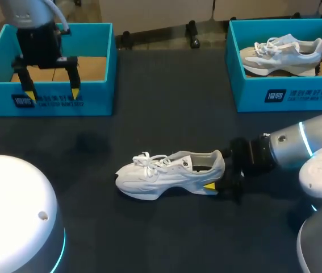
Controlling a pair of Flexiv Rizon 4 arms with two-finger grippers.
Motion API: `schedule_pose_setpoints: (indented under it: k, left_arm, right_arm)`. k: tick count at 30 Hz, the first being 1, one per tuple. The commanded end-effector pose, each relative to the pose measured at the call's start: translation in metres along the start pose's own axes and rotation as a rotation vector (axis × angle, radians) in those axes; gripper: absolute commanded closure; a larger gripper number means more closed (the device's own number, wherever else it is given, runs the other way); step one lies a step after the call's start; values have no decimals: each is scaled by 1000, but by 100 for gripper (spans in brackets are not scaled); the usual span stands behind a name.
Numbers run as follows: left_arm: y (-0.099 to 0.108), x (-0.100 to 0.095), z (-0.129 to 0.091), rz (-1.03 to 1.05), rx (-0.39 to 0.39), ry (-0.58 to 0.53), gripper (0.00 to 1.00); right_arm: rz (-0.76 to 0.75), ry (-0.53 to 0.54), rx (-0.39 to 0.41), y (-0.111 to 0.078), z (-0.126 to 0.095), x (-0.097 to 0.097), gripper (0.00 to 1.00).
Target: Take the shoe out of the shoebox, open the shoe tongue, remove and reinsert the insole, then place the shoe into the shoebox
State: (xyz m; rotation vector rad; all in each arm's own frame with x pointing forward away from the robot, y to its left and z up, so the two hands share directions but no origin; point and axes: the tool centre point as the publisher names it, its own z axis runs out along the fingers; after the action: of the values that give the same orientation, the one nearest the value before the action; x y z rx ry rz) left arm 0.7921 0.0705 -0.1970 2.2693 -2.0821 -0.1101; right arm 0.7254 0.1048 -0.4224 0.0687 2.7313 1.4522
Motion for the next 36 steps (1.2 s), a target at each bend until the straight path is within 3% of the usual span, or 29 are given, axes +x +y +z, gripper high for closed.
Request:
schedule_pose_setpoints:
  k: [1,10,19,25,36]
  left_arm:
    - [24,4,3,-4,61,-9,0]
    - [66,23,13,-22,39,-25,0]
    - [97,64,29,14,55,-46,0]
    - [101,102,45,67,64,-49,0]
    - [100,177,55,217,128,-2,0]
  right_arm:
    - [0,-1,5,-5,3,-4,100]
    - [0,-1,5,-5,3,-4,100]
    - [0,-1,5,-5,3,-4,100]
    - [0,-1,5,-5,3,-4,100]
    - [0,-1,5,-5,3,-4,100]
